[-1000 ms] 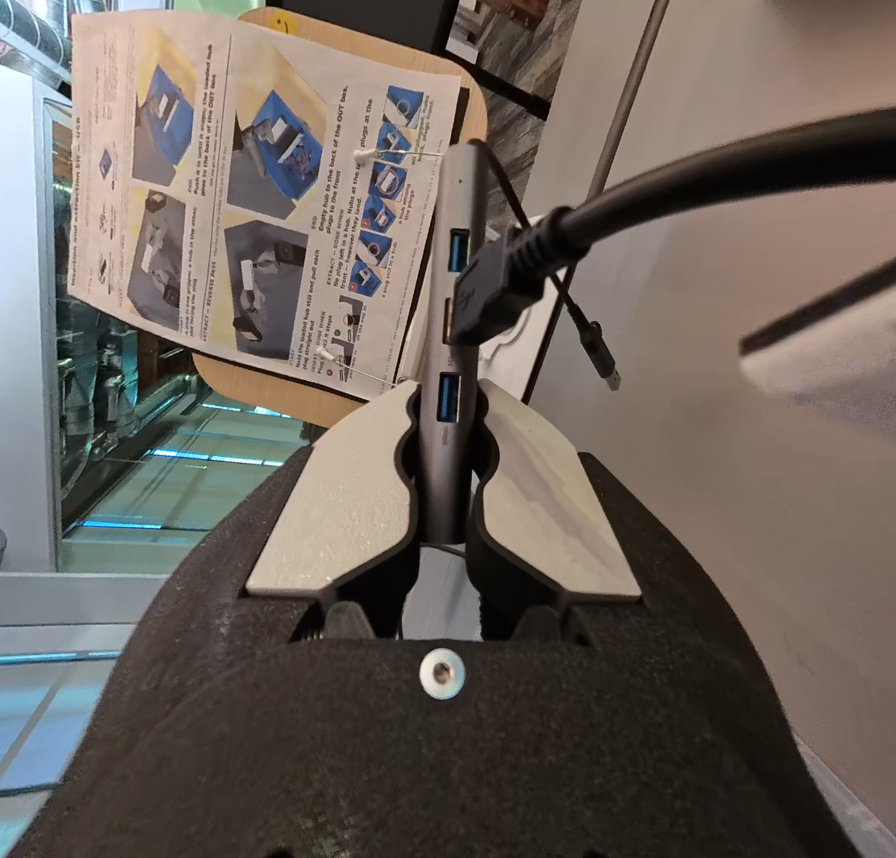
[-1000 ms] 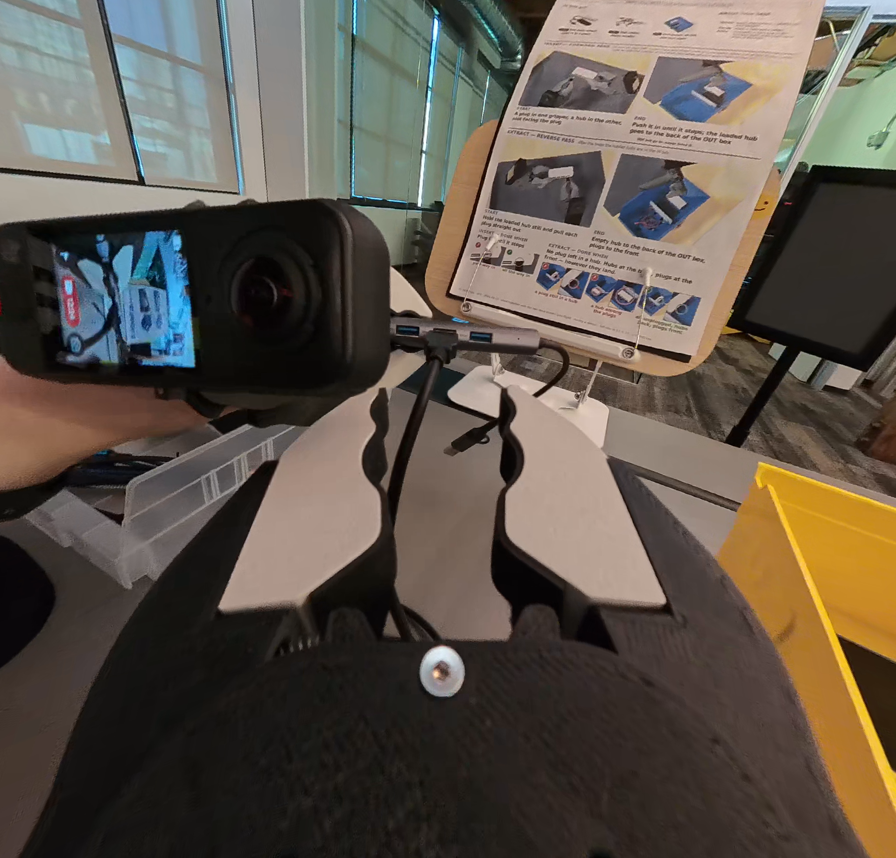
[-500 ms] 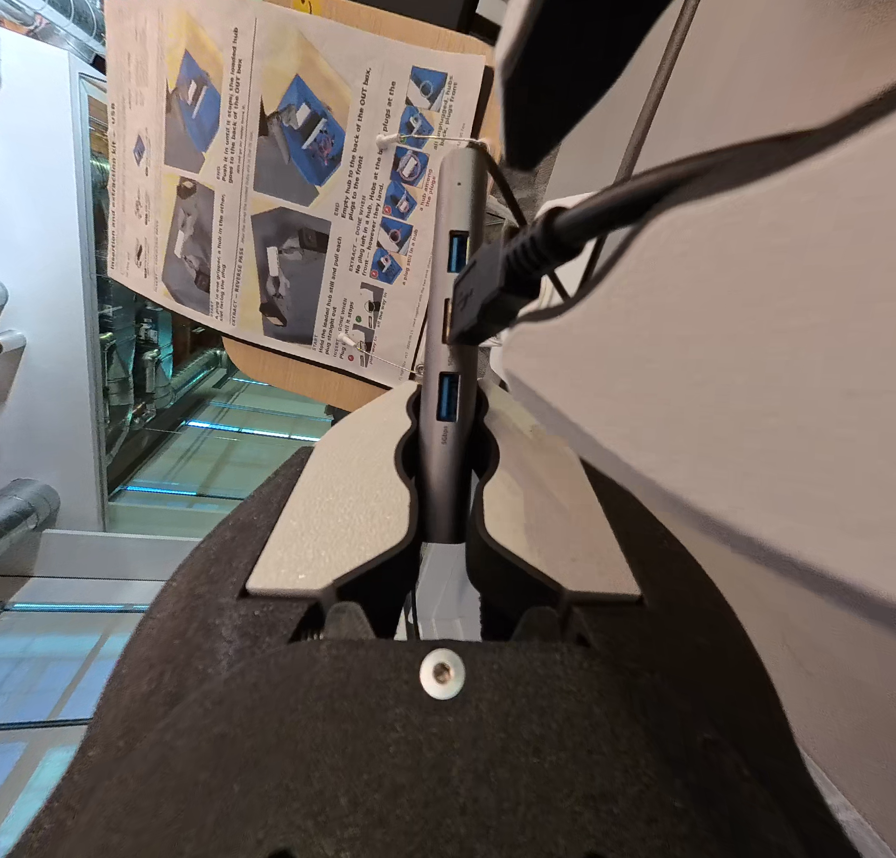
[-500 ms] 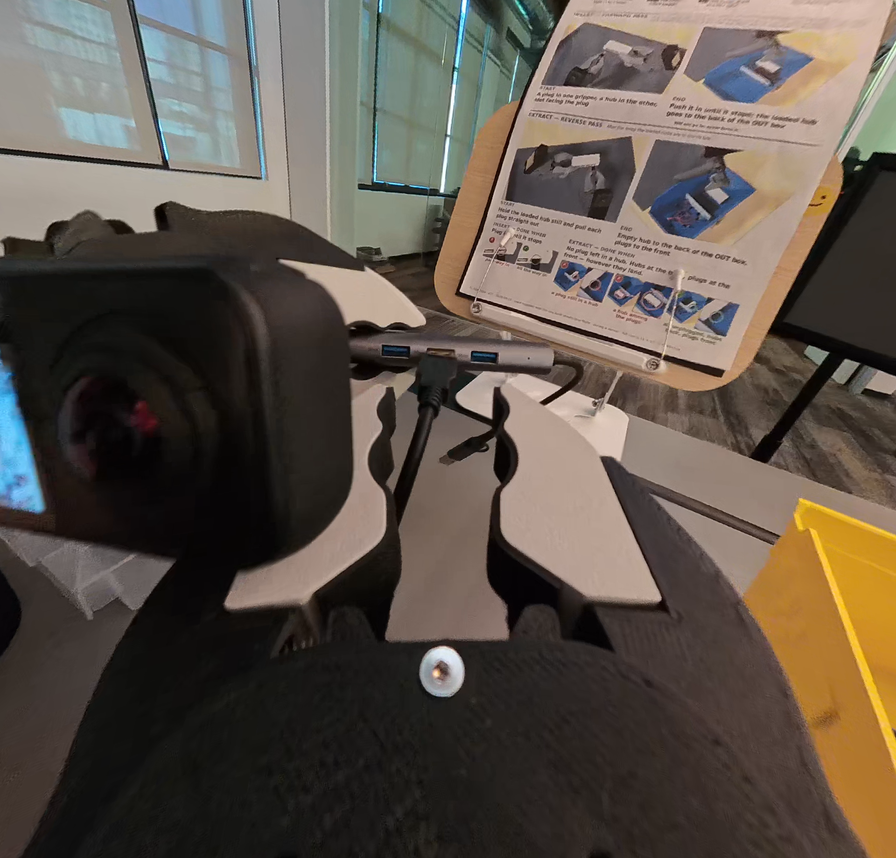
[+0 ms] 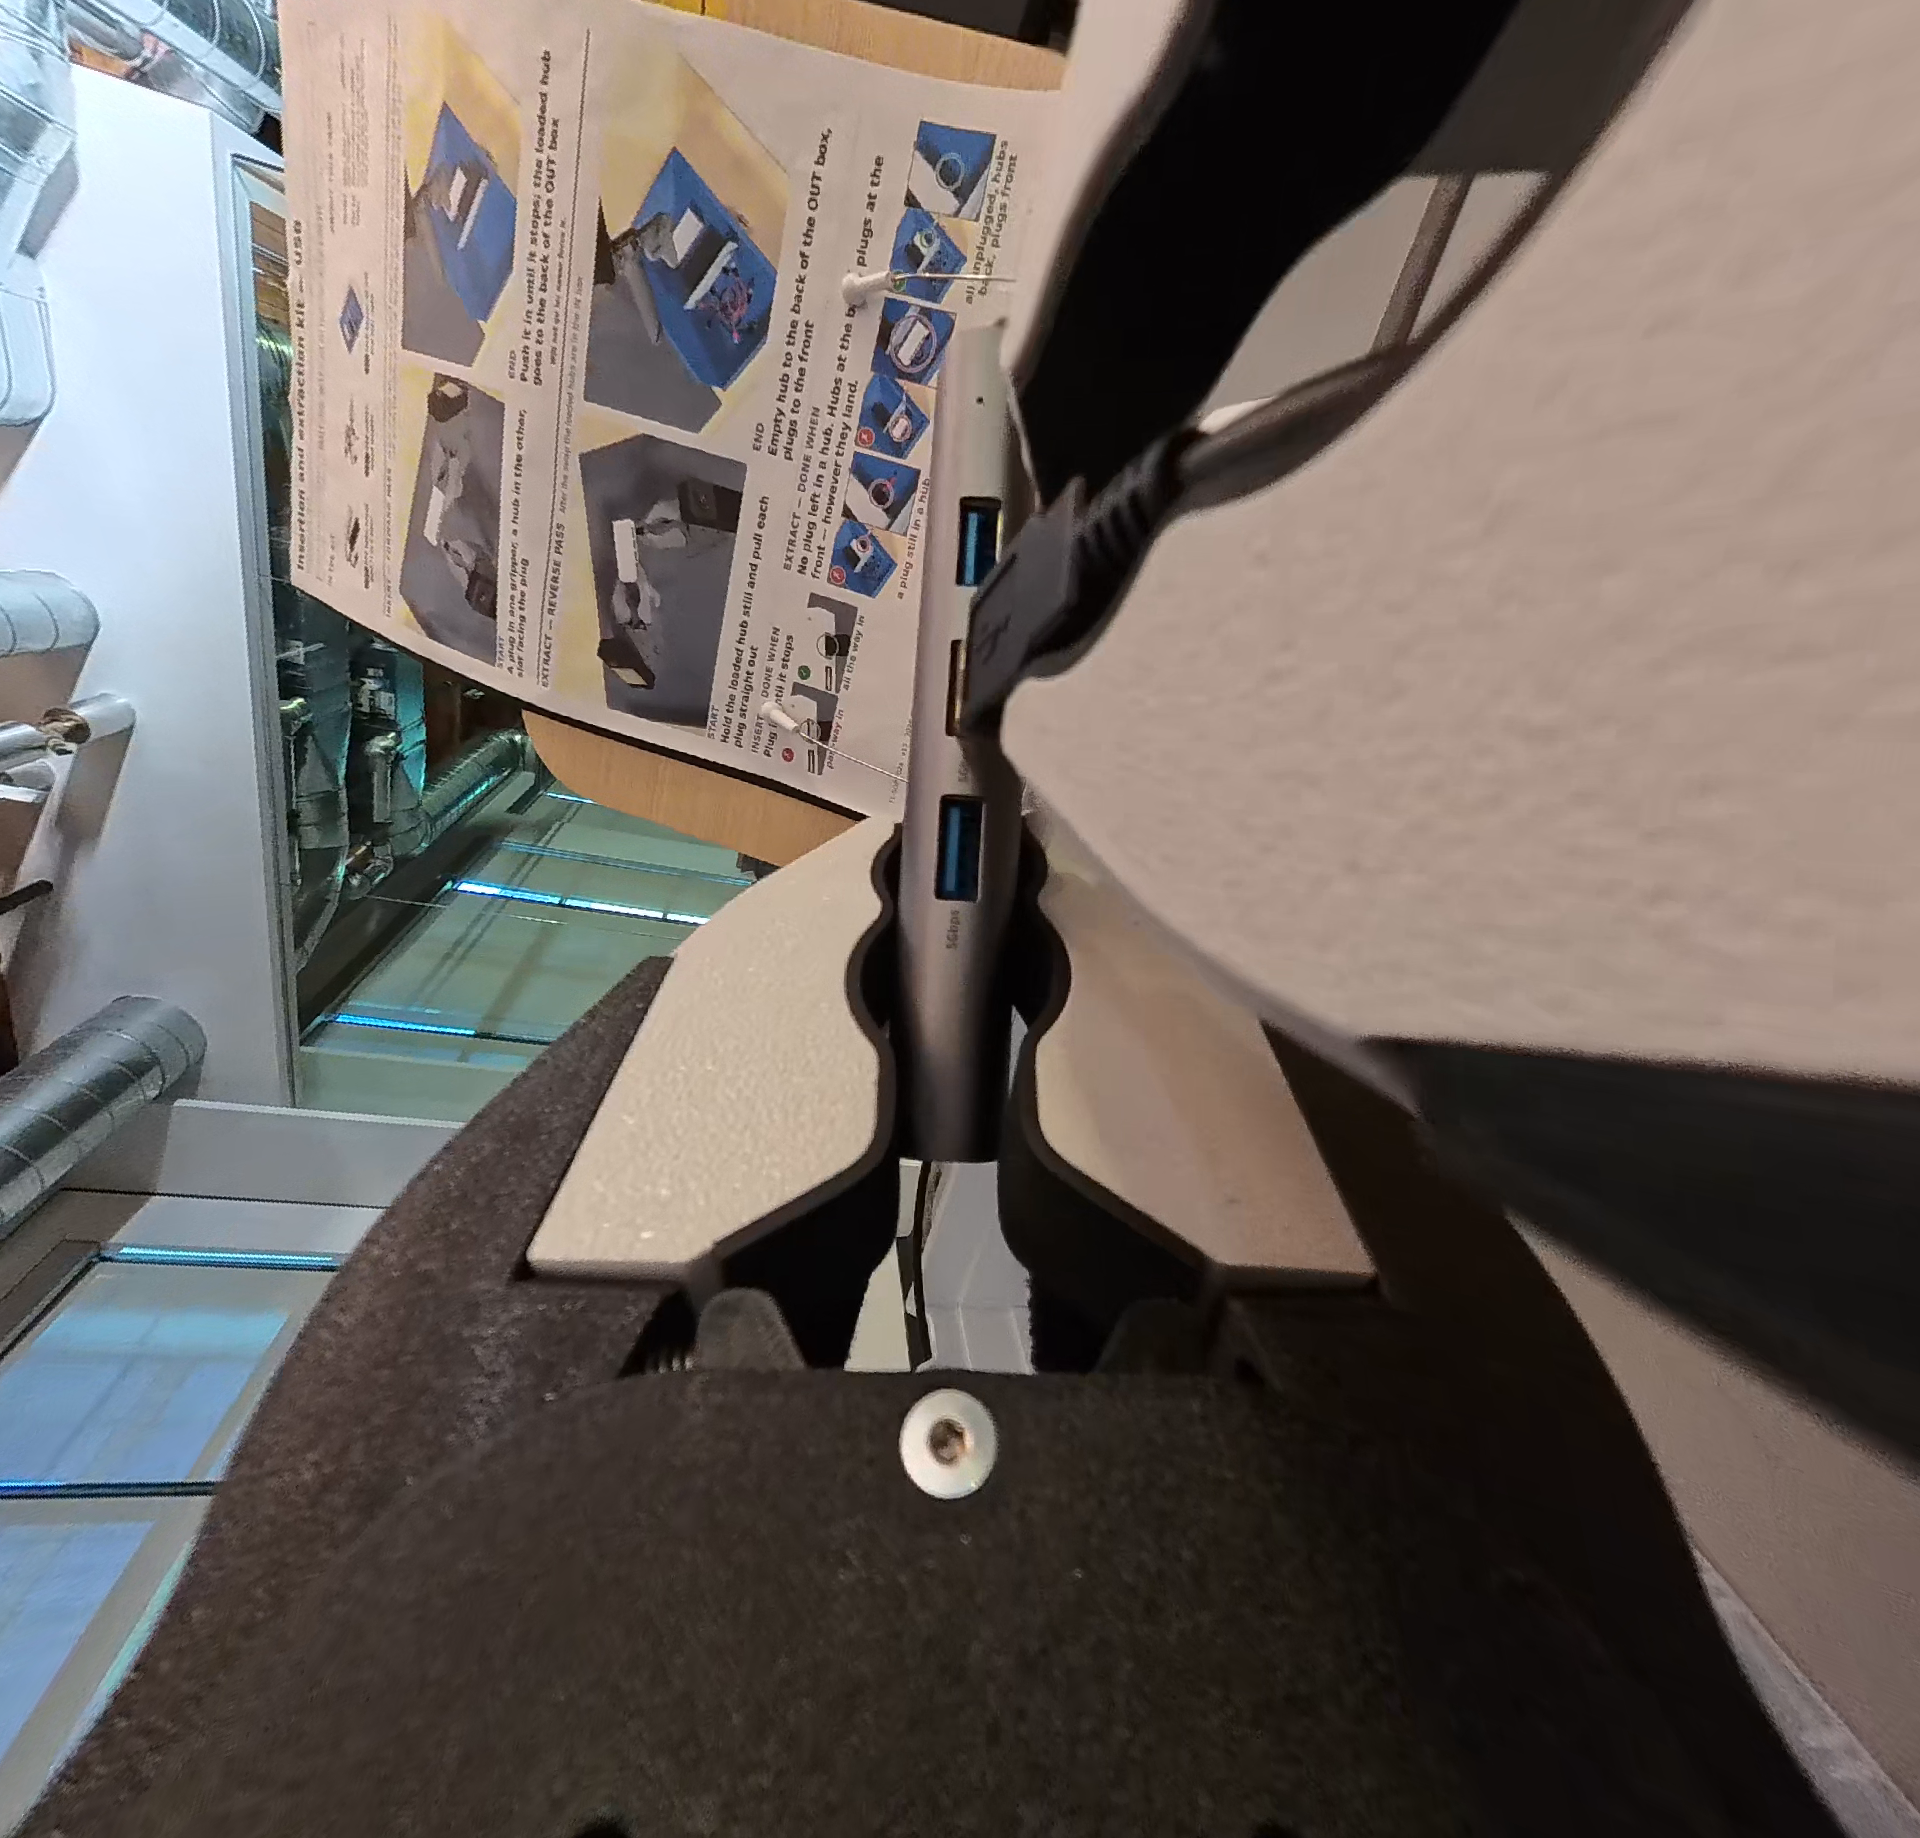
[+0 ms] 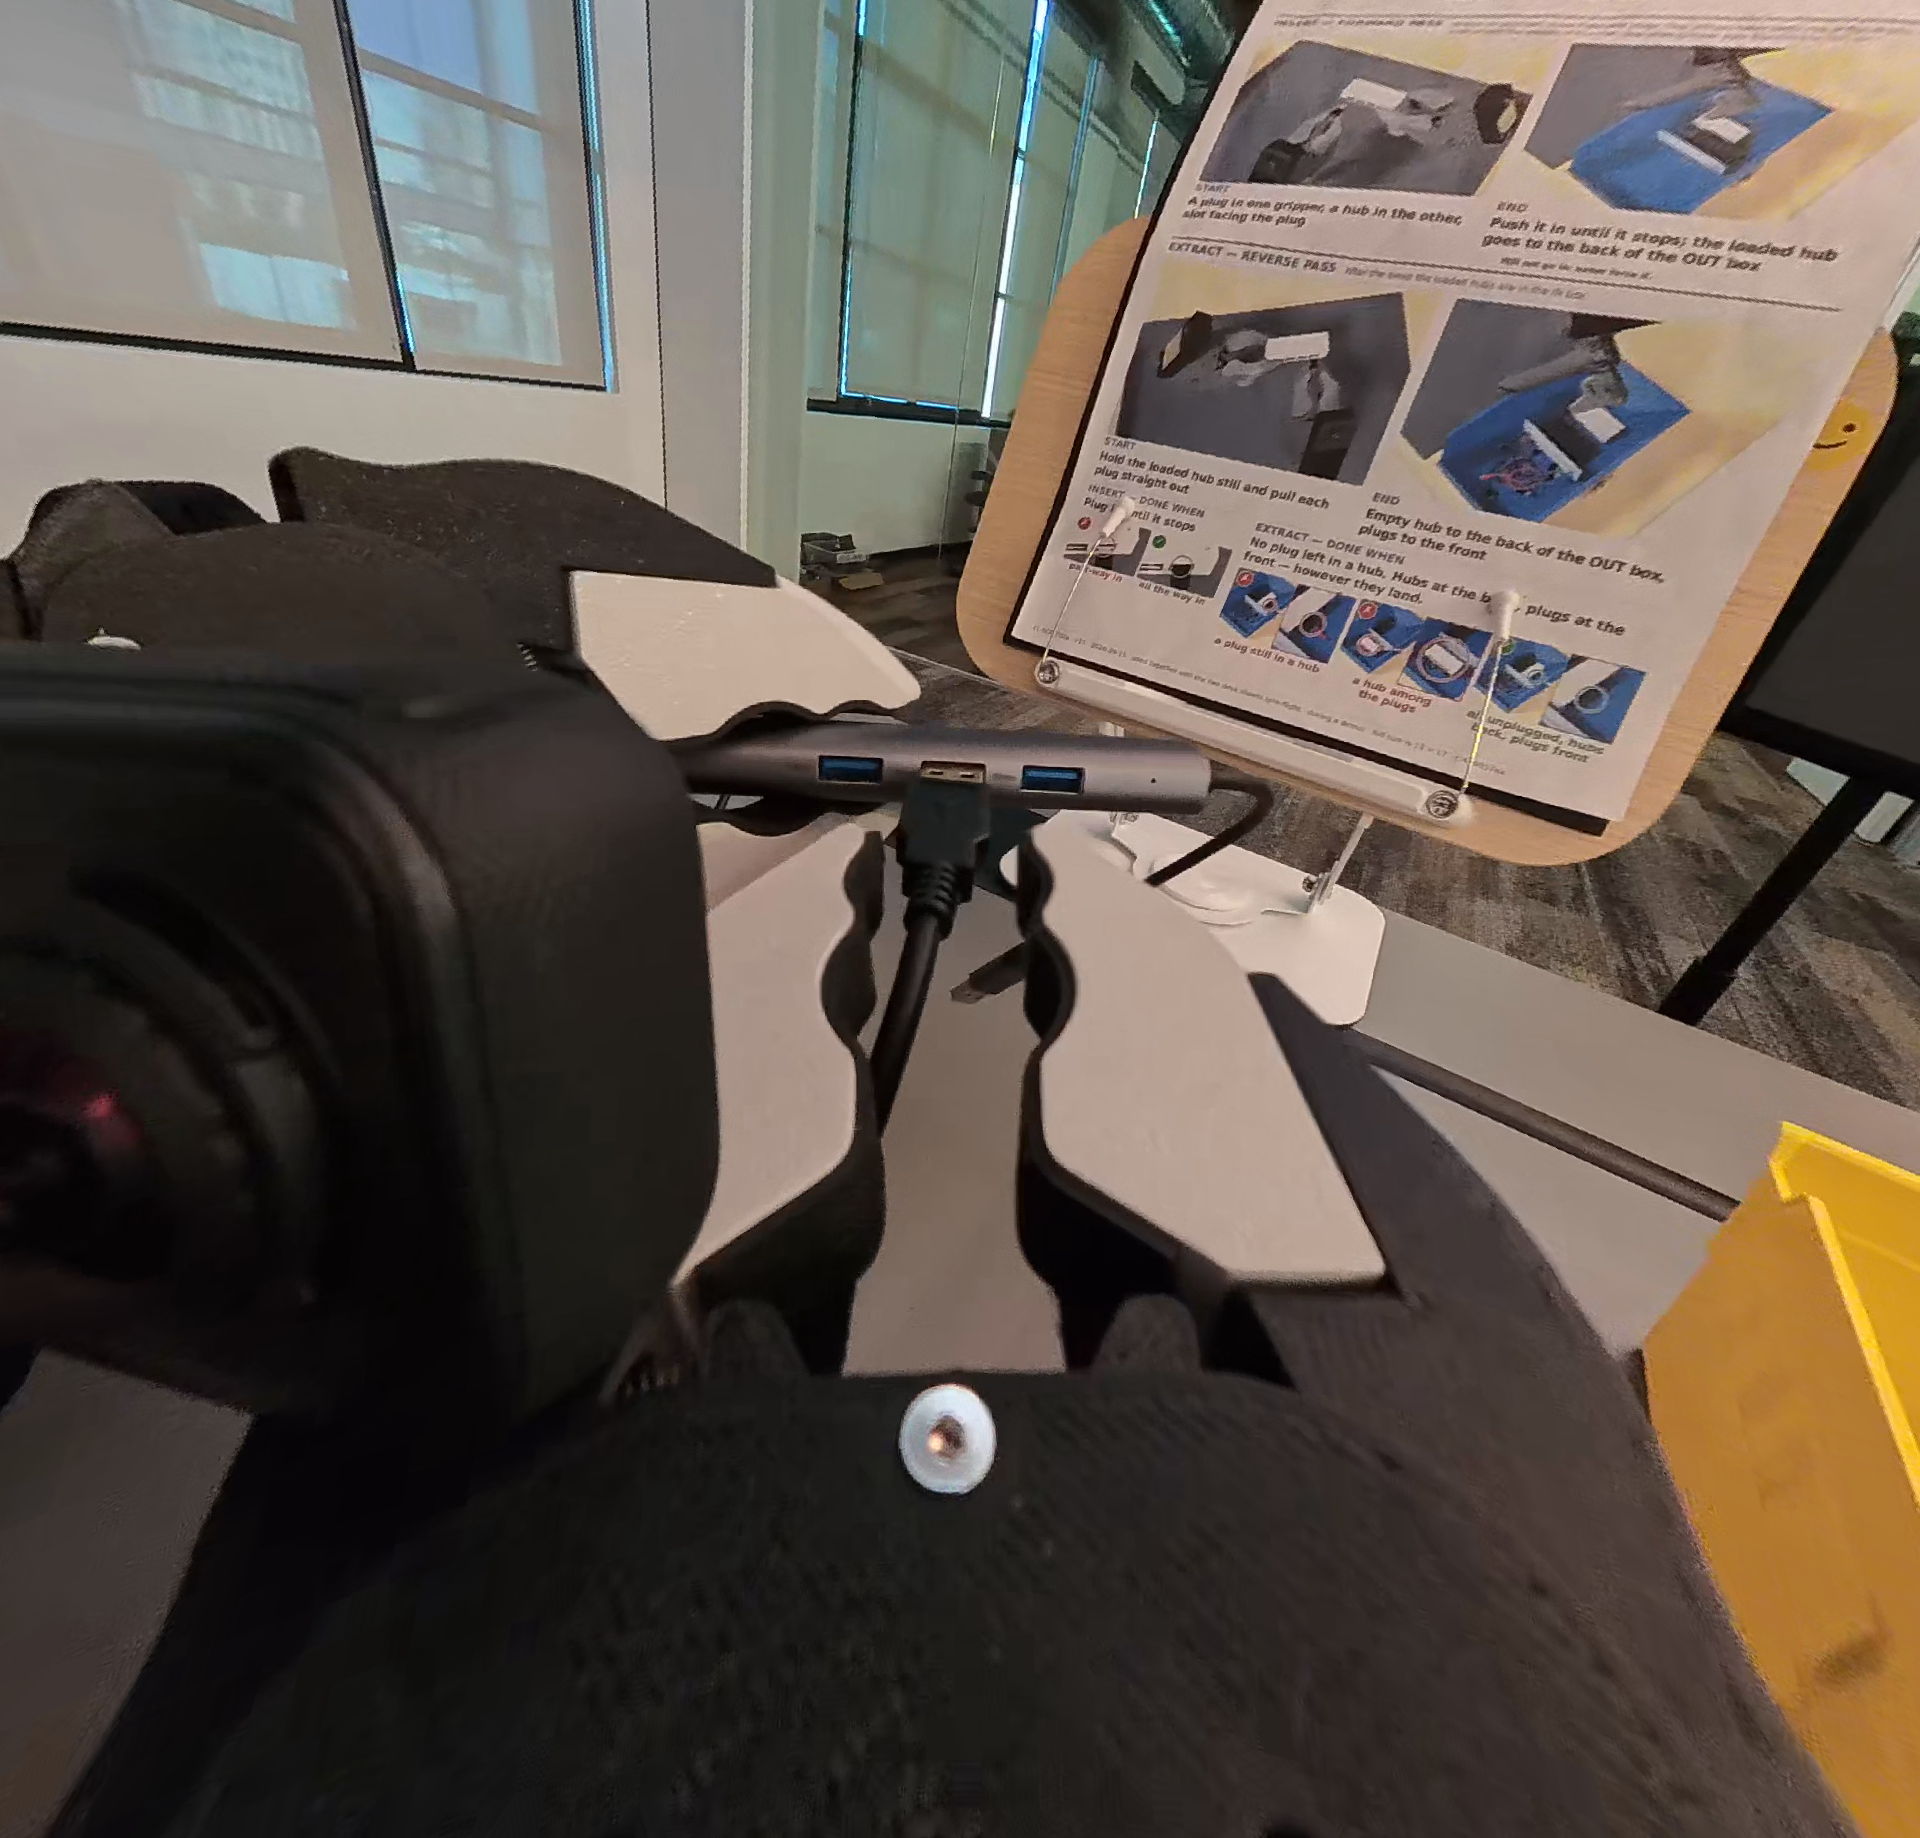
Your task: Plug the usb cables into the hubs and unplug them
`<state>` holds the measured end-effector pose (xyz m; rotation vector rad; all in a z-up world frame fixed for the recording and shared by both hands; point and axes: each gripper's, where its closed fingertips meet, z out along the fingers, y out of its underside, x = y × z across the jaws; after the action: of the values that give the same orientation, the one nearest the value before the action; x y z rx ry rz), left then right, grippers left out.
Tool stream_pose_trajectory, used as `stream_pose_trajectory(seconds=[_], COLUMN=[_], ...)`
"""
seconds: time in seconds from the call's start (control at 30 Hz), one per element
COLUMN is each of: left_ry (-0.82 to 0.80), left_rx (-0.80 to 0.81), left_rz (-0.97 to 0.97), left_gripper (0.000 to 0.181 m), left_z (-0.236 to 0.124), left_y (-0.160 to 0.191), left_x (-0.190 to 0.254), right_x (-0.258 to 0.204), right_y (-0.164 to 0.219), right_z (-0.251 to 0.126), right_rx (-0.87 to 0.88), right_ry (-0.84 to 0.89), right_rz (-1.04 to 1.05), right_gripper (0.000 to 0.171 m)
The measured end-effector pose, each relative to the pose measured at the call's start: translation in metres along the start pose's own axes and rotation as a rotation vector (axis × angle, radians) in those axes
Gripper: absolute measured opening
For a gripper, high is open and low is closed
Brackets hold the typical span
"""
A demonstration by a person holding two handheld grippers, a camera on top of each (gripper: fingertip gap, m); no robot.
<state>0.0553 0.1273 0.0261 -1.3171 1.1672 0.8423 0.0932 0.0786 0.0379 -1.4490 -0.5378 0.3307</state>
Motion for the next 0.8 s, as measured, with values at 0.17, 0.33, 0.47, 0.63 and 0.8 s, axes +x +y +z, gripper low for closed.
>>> stream_pose_trajectory(seconds=[0.17,0.33,0.47,0.63,0.8], left_ry=[0.006,0.014,0.031,0.0,-0.037], left_rx=[0.005,-0.001,0.01,-0.009,0.059], left_rz=[-0.006,-0.004,-0.022,-0.031,-0.073], left_gripper=[0.016,0.016,0.016,0.016,0.016], left_z=[-0.001,0.001,0.004,0.007,0.002], left_y=[-0.002,0.0,0.0,0.013,0.006], left_x=[0.001,0.004,0.008,-0.004,-0.014], right_x=[0.0,0.0,0.001,0.002,0.005], right_y=[-0.005,0.0,0.005,-0.002,-0.006], right_z=[-0.003,-0.001,-0.002,-0.011,-0.014], right_rx=[0.036,0.0,-0.059,-0.069,-0.097], right_ry=[0.009,0.004,-0.004,-0.043,-0.122], right_rz=[-0.008,0.001,-0.006,0.004,0.002], right_gripper=[0.016,0.017,0.017,0.017,0.017])
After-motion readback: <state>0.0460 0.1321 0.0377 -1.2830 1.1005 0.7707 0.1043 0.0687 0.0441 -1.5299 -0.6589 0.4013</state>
